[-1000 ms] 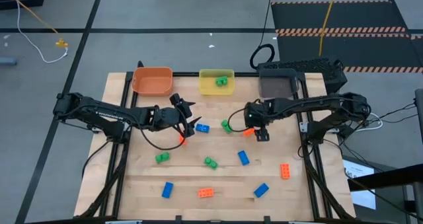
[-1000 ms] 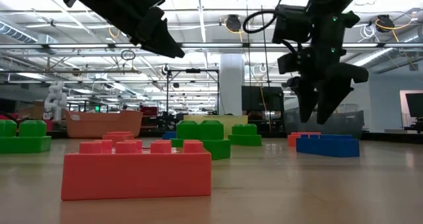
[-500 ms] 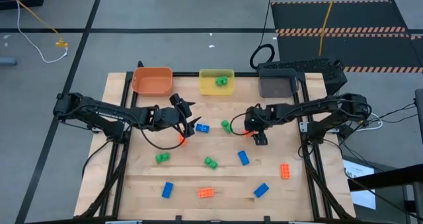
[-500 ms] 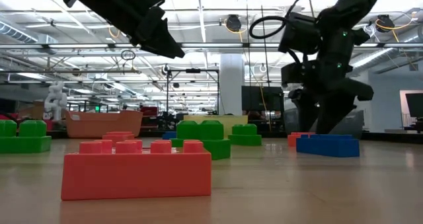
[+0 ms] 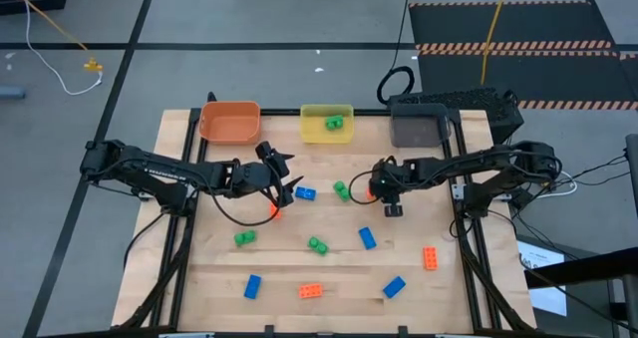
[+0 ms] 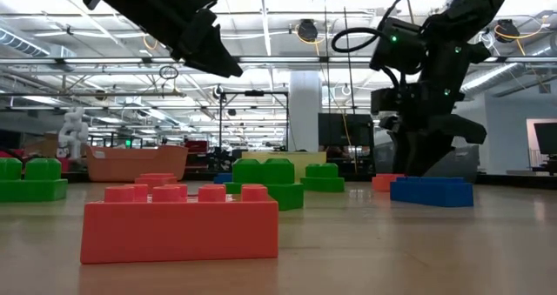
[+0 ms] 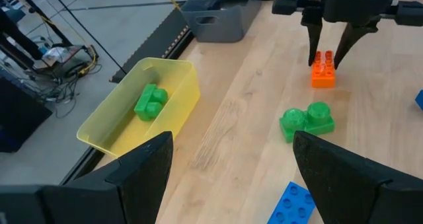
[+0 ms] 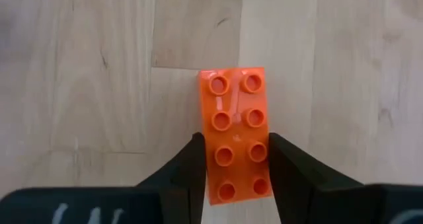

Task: Sort & place blocks by color
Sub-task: Put the orange game piece into the black bin, then put the blue game piece into the orange bin

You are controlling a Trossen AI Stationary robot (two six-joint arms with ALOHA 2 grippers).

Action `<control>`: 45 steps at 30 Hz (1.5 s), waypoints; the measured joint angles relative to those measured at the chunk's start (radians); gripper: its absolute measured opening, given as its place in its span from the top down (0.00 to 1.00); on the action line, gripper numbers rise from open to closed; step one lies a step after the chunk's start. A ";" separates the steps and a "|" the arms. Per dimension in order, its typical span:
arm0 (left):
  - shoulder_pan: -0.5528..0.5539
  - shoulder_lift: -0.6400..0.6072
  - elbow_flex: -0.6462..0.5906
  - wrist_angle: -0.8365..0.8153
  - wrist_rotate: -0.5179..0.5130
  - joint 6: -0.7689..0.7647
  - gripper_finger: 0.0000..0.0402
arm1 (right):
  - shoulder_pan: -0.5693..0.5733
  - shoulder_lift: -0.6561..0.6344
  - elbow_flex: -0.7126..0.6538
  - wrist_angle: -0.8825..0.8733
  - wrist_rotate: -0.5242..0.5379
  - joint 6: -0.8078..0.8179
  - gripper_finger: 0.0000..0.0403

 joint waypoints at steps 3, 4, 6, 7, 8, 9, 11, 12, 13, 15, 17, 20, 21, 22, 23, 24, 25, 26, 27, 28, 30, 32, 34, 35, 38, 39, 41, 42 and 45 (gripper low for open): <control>0.000 0.000 0.000 -0.009 0.000 0.000 0.22 | -0.004 -0.026 0.014 -0.017 0.074 -0.003 0.73; 0.000 0.000 0.000 -0.011 0.000 0.000 0.22 | -0.007 -0.045 0.024 -0.028 0.104 -0.007 0.73; 0.000 0.000 0.000 -0.012 0.000 0.000 0.22 | -0.019 -0.090 0.047 -0.052 0.172 -0.023 0.73; 0.000 0.000 0.000 -0.013 0.000 0.000 0.22 | -0.027 -0.116 0.058 -0.060 0.216 -0.030 0.73; 0.000 0.000 0.000 -0.013 0.000 0.000 0.22 | -0.039 -0.141 0.069 -0.073 0.262 -0.035 0.73; 0.000 0.000 0.000 -0.012 0.000 0.000 0.22 | -0.055 -0.167 0.082 -0.088 0.304 -0.041 0.73; 0.000 0.000 0.000 -0.012 0.000 0.000 0.22 | -0.100 -0.214 0.108 -0.094 0.389 -0.046 0.73; 0.000 0.000 0.000 -0.012 0.000 0.000 0.22 | -0.131 -0.235 0.116 -0.096 0.418 -0.038 0.73; 0.000 0.000 0.000 -0.012 0.000 0.000 0.22 | -0.165 -0.251 0.120 -0.103 0.433 -0.027 0.73; 0.000 0.000 0.000 -0.012 0.000 0.000 0.22 | -0.241 -0.275 0.120 -0.120 0.437 -0.018 0.73; 0.000 0.000 0.000 -0.012 0.000 0.000 0.22 | -0.322 -0.287 0.120 -0.153 0.437 -0.016 0.73; 0.000 0.000 0.000 -0.012 0.000 -0.001 0.22 | -0.440 -0.289 0.120 -0.188 0.438 -0.004 0.73; 0.000 0.000 0.000 -0.012 0.000 -0.003 0.22 | -0.475 -0.289 0.120 -0.193 0.435 0.002 0.73; 0.000 0.000 0.000 -0.012 0.000 -0.003 0.22 | -0.506 -0.289 0.120 -0.192 0.433 0.002 0.73; 0.000 0.000 0.000 -0.012 0.000 -0.003 0.22 | -0.534 -0.289 0.120 -0.190 0.428 0.001 0.73; 0.000 0.000 0.000 -0.012 0.000 -0.003 0.22 | -0.560 -0.289 0.120 -0.188 0.412 -0.001 0.73; 0.000 0.000 0.000 -0.012 0.000 -0.003 0.22 | -0.583 -0.289 0.120 -0.183 0.400 -0.002 0.73; 0.000 0.000 0.000 -0.012 0.000 -0.003 0.22 | -0.607 -0.289 0.120 -0.182 0.379 -0.003 0.73; 0.000 0.000 0.000 -0.012 0.000 -0.003 0.22 | -0.626 -0.289 0.120 -0.183 0.355 -0.003 0.73; 0.000 0.000 0.000 -0.012 0.000 -0.003 0.22 | -0.644 -0.288 0.120 -0.183 0.330 -0.003 0.73; 0.000 0.000 0.000 -0.012 0.000 -0.003 0.22 | -0.671 -0.282 0.120 -0.183 0.301 0.003 0.72; 0.000 0.000 0.000 -0.012 0.000 -0.003 0.22 | -0.685 -0.277 0.120 -0.183 0.304 0.006 0.68; 0.000 0.000 0.000 -0.012 0.000 -0.003 0.22 | -0.694 -0.273 0.120 -0.177 0.304 0.014 0.61; 0.000 0.000 0.000 -0.012 0.000 -0.003 0.22 | -0.697 -0.273 0.120 -0.173 0.304 0.022 0.57; 0.000 0.000 0.000 -0.012 0.000 -0.003 0.22 | -0.699 -0.273 0.120 -0.152 0.305 0.035 0.48; 0.000 0.000 0.000 -0.012 0.000 -0.003 0.22 | -0.698 -0.273 0.120 -0.145 0.305 0.037 0.45; 0.000 0.000 0.000 -0.012 0.000 -0.003 0.22 | -0.698 -0.273 0.120 -0.137 0.305 0.037 0.40; 0.000 0.000 0.000 -0.012 0.000 -0.003 0.22 | -0.698 -0.273 0.120 -0.135 0.304 0.036 0.38; 0.000 0.000 0.000 -0.012 0.000 -0.003 0.22 | -0.698 -0.273 0.120 -0.134 0.298 0.036 0.34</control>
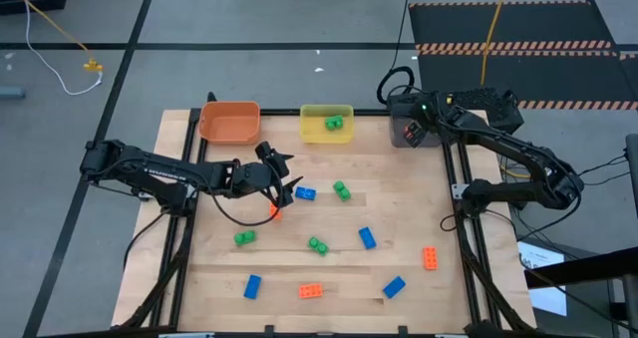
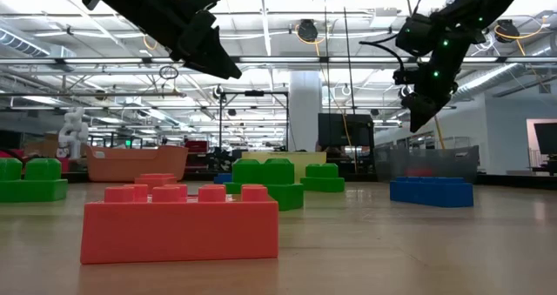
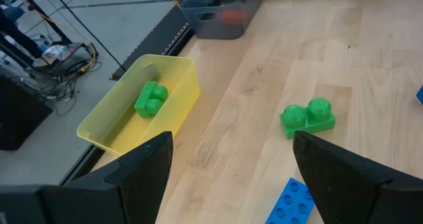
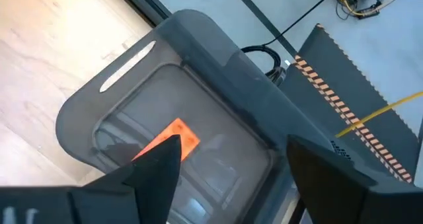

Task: Sort & place blocks by color
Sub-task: Put the blue game piece into the orange bin

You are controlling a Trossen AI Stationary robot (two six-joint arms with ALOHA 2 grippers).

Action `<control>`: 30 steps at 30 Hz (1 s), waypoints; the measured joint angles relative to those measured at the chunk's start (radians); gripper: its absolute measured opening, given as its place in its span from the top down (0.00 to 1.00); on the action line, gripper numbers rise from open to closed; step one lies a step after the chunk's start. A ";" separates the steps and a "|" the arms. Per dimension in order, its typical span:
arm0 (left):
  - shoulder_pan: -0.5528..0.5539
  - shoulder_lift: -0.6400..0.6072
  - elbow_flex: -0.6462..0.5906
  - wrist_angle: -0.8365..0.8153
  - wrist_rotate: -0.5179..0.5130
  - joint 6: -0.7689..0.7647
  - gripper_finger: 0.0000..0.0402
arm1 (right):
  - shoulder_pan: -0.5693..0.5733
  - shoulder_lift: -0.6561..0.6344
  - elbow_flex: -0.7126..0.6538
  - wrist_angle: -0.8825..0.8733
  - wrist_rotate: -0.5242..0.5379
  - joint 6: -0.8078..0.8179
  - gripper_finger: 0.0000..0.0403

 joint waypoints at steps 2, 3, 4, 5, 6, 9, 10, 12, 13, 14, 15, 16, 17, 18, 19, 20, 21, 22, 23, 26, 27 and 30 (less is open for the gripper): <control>0.000 0.000 0.000 -0.002 0.000 0.000 0.22 | 0.002 -0.001 0.000 0.000 -0.055 0.000 0.32; 0.000 0.000 0.000 -0.005 0.000 0.000 0.22 | 0.005 -0.003 0.000 0.001 -0.101 0.006 0.32; 0.000 0.000 0.000 -0.010 0.000 -0.001 0.22 | 0.011 -0.007 0.000 0.005 -0.147 0.014 0.32; 0.000 0.000 0.000 -0.020 0.000 -0.007 0.22 | 0.019 -0.011 0.000 0.013 -0.201 0.022 0.32; 0.000 0.000 0.000 -0.031 0.000 -0.024 0.22 | 0.029 -0.016 0.000 0.021 -0.259 0.026 0.32; 0.010 0.000 0.000 -0.045 0.000 -0.094 0.22 | 0.066 -0.032 0.000 0.041 -0.396 0.031 0.33; 0.014 0.000 0.000 -0.044 0.005 -0.111 0.22 | 0.081 -0.037 0.000 0.051 -0.415 0.035 0.33; 0.025 0.008 0.000 -0.040 0.044 -0.101 0.22 | 0.108 -0.045 0.000 0.071 -0.418 0.052 0.33; 0.033 0.014 0.001 -0.036 0.069 -0.076 0.22 | 0.121 -0.047 0.000 0.088 -0.418 0.056 0.33; 0.041 0.017 0.001 -0.040 0.094 -0.048 0.22 | 0.135 -0.049 0.000 0.108 -0.417 0.063 0.33; 0.052 0.022 0.001 -0.043 0.118 -0.030 0.22 | 0.148 -0.049 0.000 0.129 -0.417 0.071 0.34; 0.067 0.030 0.005 -0.045 0.145 -0.023 0.22 | 0.161 -0.050 0.000 0.152 -0.417 0.076 0.34; 0.082 0.041 0.016 -0.055 0.173 -0.022 0.22 | 0.173 -0.050 0.000 0.178 -0.418 0.080 0.34; 0.097 0.054 0.026 -0.072 0.203 -0.035 0.22 | 0.187 -0.049 0.000 0.199 -0.418 0.080 0.34; 0.113 0.066 0.035 -0.098 0.238 -0.054 0.22 | 0.199 -0.050 0.000 0.218 -0.418 0.079 0.34; 0.126 0.081 0.048 -0.124 0.275 -0.067 0.22 | 0.209 -0.050 0.000 0.234 -0.418 0.072 0.34; 0.134 0.097 0.065 -0.137 0.308 -0.074 0.22 | 0.217 -0.050 0.000 0.246 -0.418 0.066 0.34; 0.140 0.115 0.084 -0.154 0.330 -0.072 0.22 | 0.224 -0.050 0.000 0.254 -0.418 0.064 0.34; 0.143 0.135 0.106 -0.189 0.346 -0.062 0.22 | 0.229 -0.050 0.000 0.266 -0.418 0.064 0.34; 0.145 0.210 0.190 -0.322 0.402 -0.031 0.22 | 0.237 -0.051 -0.008 0.306 -0.417 0.063 0.34; 0.147 0.238 0.224 -0.373 0.419 -0.022 0.22 | 0.239 -0.051 -0.014 0.311 -0.417 0.057 0.34; 0.147 0.319 0.338 -0.509 0.450 0.001 0.22 | 0.243 -0.055 -0.039 0.316 -0.417 0.032 0.34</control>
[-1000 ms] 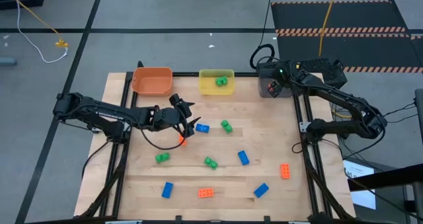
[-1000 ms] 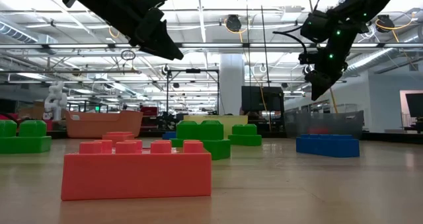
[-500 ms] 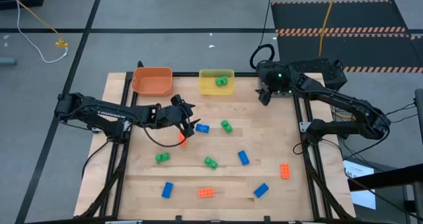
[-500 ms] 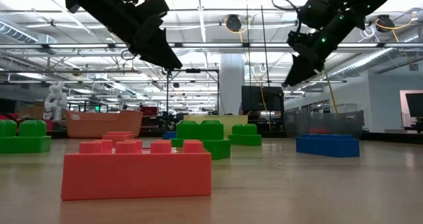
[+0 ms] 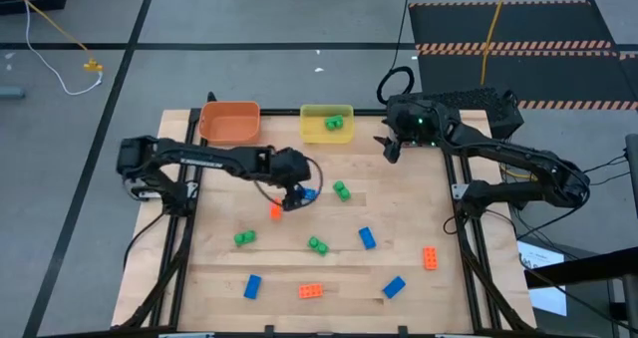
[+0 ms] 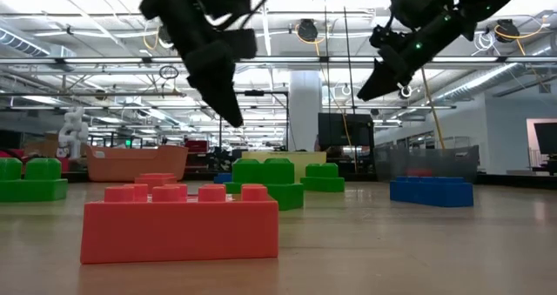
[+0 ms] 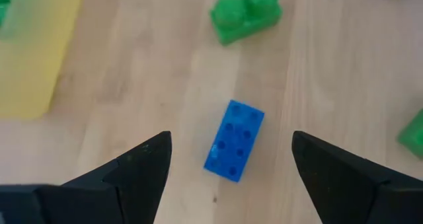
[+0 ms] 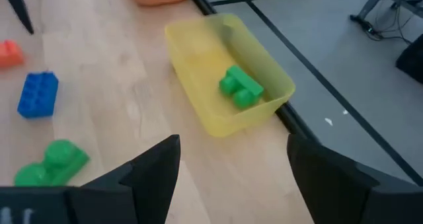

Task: Sort & place blocks by color
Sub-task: Put the blue game piece into the orange bin

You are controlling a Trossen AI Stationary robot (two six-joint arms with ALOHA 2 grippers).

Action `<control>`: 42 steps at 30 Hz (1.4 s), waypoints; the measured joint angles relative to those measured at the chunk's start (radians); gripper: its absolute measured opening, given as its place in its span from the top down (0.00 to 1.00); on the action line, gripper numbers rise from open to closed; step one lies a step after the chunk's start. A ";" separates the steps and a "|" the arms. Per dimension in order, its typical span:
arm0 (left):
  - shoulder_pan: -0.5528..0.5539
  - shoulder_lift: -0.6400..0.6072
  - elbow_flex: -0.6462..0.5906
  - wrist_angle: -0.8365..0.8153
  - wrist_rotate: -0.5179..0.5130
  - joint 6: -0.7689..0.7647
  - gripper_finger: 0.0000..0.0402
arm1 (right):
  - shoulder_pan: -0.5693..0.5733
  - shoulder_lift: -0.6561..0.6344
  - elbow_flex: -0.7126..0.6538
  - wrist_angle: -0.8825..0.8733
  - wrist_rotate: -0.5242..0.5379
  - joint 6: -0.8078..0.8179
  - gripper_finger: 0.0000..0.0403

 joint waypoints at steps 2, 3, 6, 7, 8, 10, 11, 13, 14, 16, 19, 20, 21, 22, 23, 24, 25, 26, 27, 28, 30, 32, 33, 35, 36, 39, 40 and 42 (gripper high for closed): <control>0.000 0.055 0.066 -0.096 -0.003 0.010 0.22 | 0.000 -0.011 -0.033 0.014 0.001 -0.003 0.34; 0.001 0.084 0.097 -0.127 -0.003 0.015 0.22 | 0.000 -0.016 -0.053 0.032 0.002 -0.006 0.34; 0.004 0.149 0.163 -0.184 -0.003 0.041 0.22 | -0.002 -0.035 -0.096 0.099 0.004 -0.058 0.34; 0.007 0.166 0.175 -0.187 -0.003 0.052 0.22 | -0.004 -0.049 -0.105 0.101 0.004 -0.068 0.34; 0.010 0.184 0.184 -0.187 -0.001 0.060 0.22 | -0.006 -0.063 -0.111 0.101 0.005 -0.070 0.34; 0.019 0.221 0.199 -0.186 0.024 0.070 0.22 | -0.008 -0.088 -0.112 0.105 0.004 -0.065 0.34; 0.022 0.241 0.203 -0.184 0.036 0.070 0.22 | -0.008 -0.105 -0.112 0.108 0.004 -0.061 0.34; 0.027 0.270 0.204 -0.187 0.061 0.074 0.22 | -0.007 -0.143 -0.112 0.134 0.004 -0.059 0.34; 0.026 0.286 0.204 -0.191 0.070 0.078 0.22 | -0.005 -0.163 -0.112 0.147 0.004 -0.049 0.34; 0.025 0.315 0.204 -0.208 0.075 0.078 0.22 | 0.004 -0.201 -0.112 0.147 0.002 -0.011 0.34; 0.025 0.339 0.204 -0.208 0.076 0.078 0.22 | 0.016 -0.250 -0.112 0.130 0.000 0.028 0.34; 0.025 0.345 0.204 -0.208 0.075 0.078 0.22 | 0.022 -0.261 -0.112 0.130 0.000 0.038 0.34; 0.026 0.352 0.204 -0.208 0.075 0.079 0.22 | 0.029 -0.271 -0.112 0.127 0.000 0.044 0.34; 0.026 0.361 0.204 -0.208 0.071 0.081 0.22 | 0.036 -0.278 -0.112 0.120 0.000 0.049 0.34; 0.026 0.368 0.205 -0.209 0.072 0.083 0.23 | 0.042 -0.283 -0.112 0.110 0.000 0.050 0.34; 0.025 0.370 0.205 -0.211 0.069 0.087 0.25 | 0.048 -0.287 -0.112 0.099 0.000 0.050 0.34; 0.024 0.372 0.206 -0.211 0.070 0.086 0.28 | 0.054 -0.289 -0.112 0.089 0.000 0.047 0.34; 0.022 0.374 0.207 -0.212 0.072 0.085 0.32 | 0.058 -0.290 -0.112 0.083 0.000 0.044 0.34; 0.022 0.375 0.207 -0.213 0.074 0.085 0.36 | 0.060 -0.290 -0.112 0.078 0.001 0.041 0.34; 0.021 0.375 0.207 -0.212 0.075 0.085 0.42 | 0.061 -0.290 -0.112 0.075 0.001 0.039 0.34; 0.020 0.375 0.207 -0.213 0.082 0.085 0.55 | 0.061 -0.290 -0.112 0.077 0.003 0.036 0.34; 0.021 0.369 0.206 -0.220 0.079 0.083 0.66 | 0.061 -0.290 -0.112 0.086 0.003 0.025 0.34; 0.021 0.368 0.206 -0.226 0.073 0.084 0.65 | 0.061 -0.290 -0.112 0.085 0.003 0.016 0.34; 0.023 0.364 0.205 -0.240 0.065 0.079 0.65 | 0.059 -0.290 -0.112 0.085 0.004 -0.003 0.34; 0.025 0.354 0.204 -0.261 0.044 0.069 0.65 | 0.058 -0.290 -0.112 0.085 0.004 -0.013 0.34; 0.043 0.324 0.203 -0.355 -0.049 0.006 0.65 | 0.056 -0.290 -0.112 0.089 0.004 -0.035 0.34; 0.054 0.307 0.203 -0.389 -0.073 -0.015 0.65 | 0.056 -0.289 -0.112 0.095 0.005 -0.041 0.34; 0.077 0.258 0.202 -0.454 -0.097 -0.047 0.65 | 0.056 -0.290 -0.112 0.120 0.006 -0.045 0.34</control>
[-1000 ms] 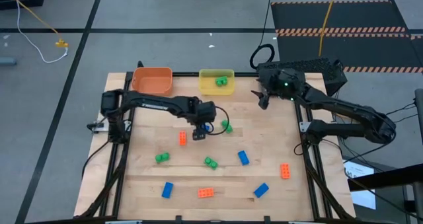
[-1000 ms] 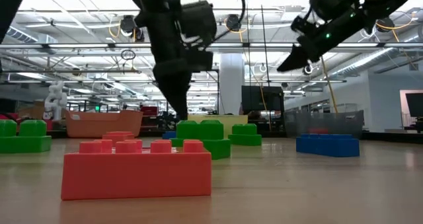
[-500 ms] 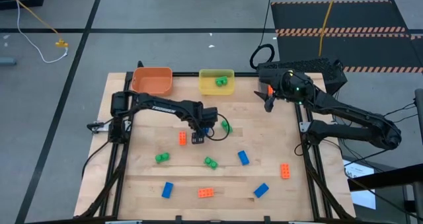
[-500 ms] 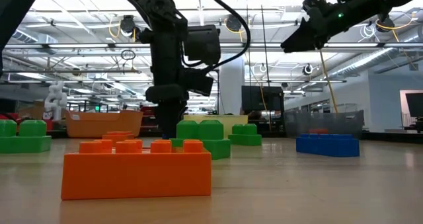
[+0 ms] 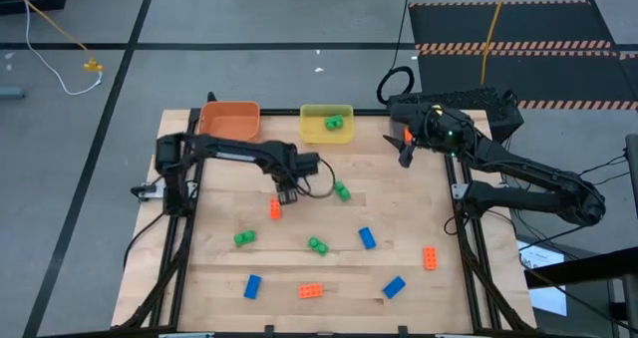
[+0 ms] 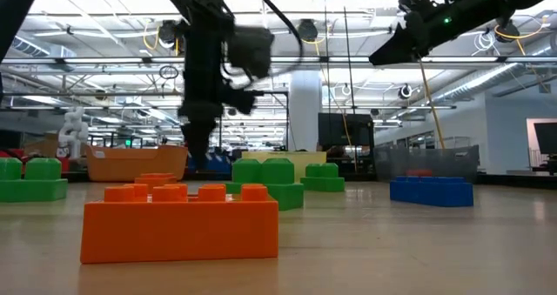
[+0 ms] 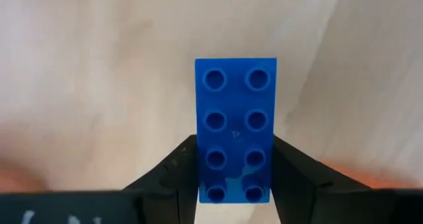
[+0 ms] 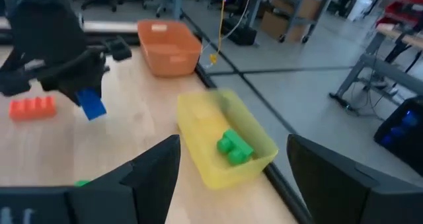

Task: Sort & place blocks by color
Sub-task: Put the blue game piece into the orange bin

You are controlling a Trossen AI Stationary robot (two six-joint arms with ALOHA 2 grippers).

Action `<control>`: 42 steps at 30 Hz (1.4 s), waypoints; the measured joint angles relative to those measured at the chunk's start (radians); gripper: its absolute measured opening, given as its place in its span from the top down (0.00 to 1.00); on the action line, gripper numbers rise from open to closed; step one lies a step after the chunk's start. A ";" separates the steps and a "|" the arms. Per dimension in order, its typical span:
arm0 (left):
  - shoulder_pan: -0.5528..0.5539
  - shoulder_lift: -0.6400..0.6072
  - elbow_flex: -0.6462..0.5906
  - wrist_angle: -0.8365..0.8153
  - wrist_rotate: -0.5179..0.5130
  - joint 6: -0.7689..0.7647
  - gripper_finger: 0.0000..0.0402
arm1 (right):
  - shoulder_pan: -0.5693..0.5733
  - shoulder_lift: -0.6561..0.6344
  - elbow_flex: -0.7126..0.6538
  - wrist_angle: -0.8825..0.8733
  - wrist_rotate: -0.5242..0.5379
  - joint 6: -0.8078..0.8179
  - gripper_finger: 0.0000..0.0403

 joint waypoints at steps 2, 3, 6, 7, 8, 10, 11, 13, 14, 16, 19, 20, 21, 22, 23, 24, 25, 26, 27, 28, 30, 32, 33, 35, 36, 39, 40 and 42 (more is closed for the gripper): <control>0.027 -0.060 0.000 -0.023 -0.016 -0.038 0.65 | 0.000 0.000 0.000 0.025 0.000 0.003 0.34; 0.040 -0.090 0.000 -0.027 -0.033 -0.056 0.65 | 0.000 0.000 0.000 0.037 0.000 0.003 0.34; 0.096 -0.190 0.000 -0.038 -0.116 -0.138 0.65 | 0.000 0.000 0.000 0.058 0.000 0.005 0.34; 0.119 -0.220 0.000 -0.044 -0.152 -0.170 0.65 | 0.000 0.000 0.000 0.062 0.000 0.007 0.34; 0.147 -0.247 0.001 -0.052 -0.185 -0.199 0.65 | 0.000 0.000 0.000 0.063 0.000 0.009 0.34; 0.208 -0.292 0.001 -0.072 -0.229 -0.247 0.65 | 0.000 0.000 0.000 0.066 0.000 0.009 0.34; 0.242 -0.309 0.001 -0.089 -0.239 -0.260 0.65 | 0.000 0.000 0.000 0.068 0.000 0.012 0.34; 0.308 -0.331 0.001 -0.110 -0.249 -0.274 0.65 | 0.000 0.000 0.000 0.069 -0.001 0.028 0.34; 0.346 -0.338 0.001 -0.122 -0.249 -0.282 0.65 | 0.000 0.000 0.000 0.069 -0.001 0.031 0.34; 0.416 -0.343 0.001 -0.156 -0.244 -0.295 0.65 | 0.001 0.000 0.000 0.069 -0.001 0.032 0.34; 0.514 -0.343 0.001 -0.157 -0.208 -0.300 0.65 | 0.002 0.000 0.000 0.068 -0.001 0.032 0.34; 0.541 -0.342 0.001 -0.156 -0.197 -0.300 0.65 | 0.002 0.000 0.000 0.069 -0.002 0.032 0.34; 0.566 -0.341 0.001 -0.153 -0.194 -0.302 0.65 | 0.002 0.000 0.000 0.069 -0.002 0.032 0.34; 0.588 -0.338 0.001 -0.147 -0.194 -0.302 0.65 | 0.002 0.000 0.000 0.068 -0.002 0.032 0.34; 0.611 -0.332 0.001 -0.142 -0.194 -0.296 0.65 | 0.002 0.000 0.000 0.069 -0.002 0.031 0.34; 0.634 -0.327 0.001 -0.136 -0.193 -0.294 0.65 | 0.002 0.000 0.000 0.069 -0.002 0.031 0.34; 0.654 -0.322 0.001 -0.133 -0.191 -0.289 0.65 | 0.002 0.000 0.000 0.068 -0.002 0.031 0.34; 0.670 -0.318 0.001 -0.130 -0.187 -0.287 0.65 | 0.002 0.000 0.000 0.068 -0.002 0.031 0.34; 0.684 -0.313 0.001 -0.128 -0.179 -0.287 0.65 | 0.002 0.000 0.000 0.068 -0.002 0.031 0.34; 0.697 -0.305 0.001 -0.128 -0.166 -0.287 0.65 | 0.002 0.000 0.000 0.068 -0.002 0.031 0.34; 0.711 -0.292 0.001 -0.127 -0.143 -0.264 0.65 | 0.002 0.000 0.000 0.068 -0.002 0.029 0.34; 0.709 -0.286 0.001 -0.127 -0.143 -0.218 0.64 | 0.002 0.000 0.000 0.068 -0.002 0.025 0.34; 0.708 -0.283 0.001 -0.127 -0.143 -0.208 0.60 | 0.002 0.000 0.000 0.068 -0.002 0.024 0.34; 0.700 -0.280 0.000 -0.127 -0.147 -0.204 0.46 | 0.002 0.000 0.000 0.068 -0.002 0.023 0.34; 0.694 -0.281 0.000 -0.124 -0.150 -0.200 0.38 | 0.002 0.000 0.000 0.068 -0.002 0.022 0.34; 0.678 -0.282 0.000 -0.111 -0.150 -0.202 0.18 | 0.002 0.000 0.000 0.068 -0.002 0.021 0.34; 0.676 -0.282 0.000 -0.112 -0.150 -0.208 0.13 | 0.002 0.000 0.000 0.068 -0.002 0.022 0.34; 0.676 -0.282 0.000 -0.112 -0.151 -0.215 0.05 | 0.002 0.000 0.000 0.068 -0.002 0.023 0.34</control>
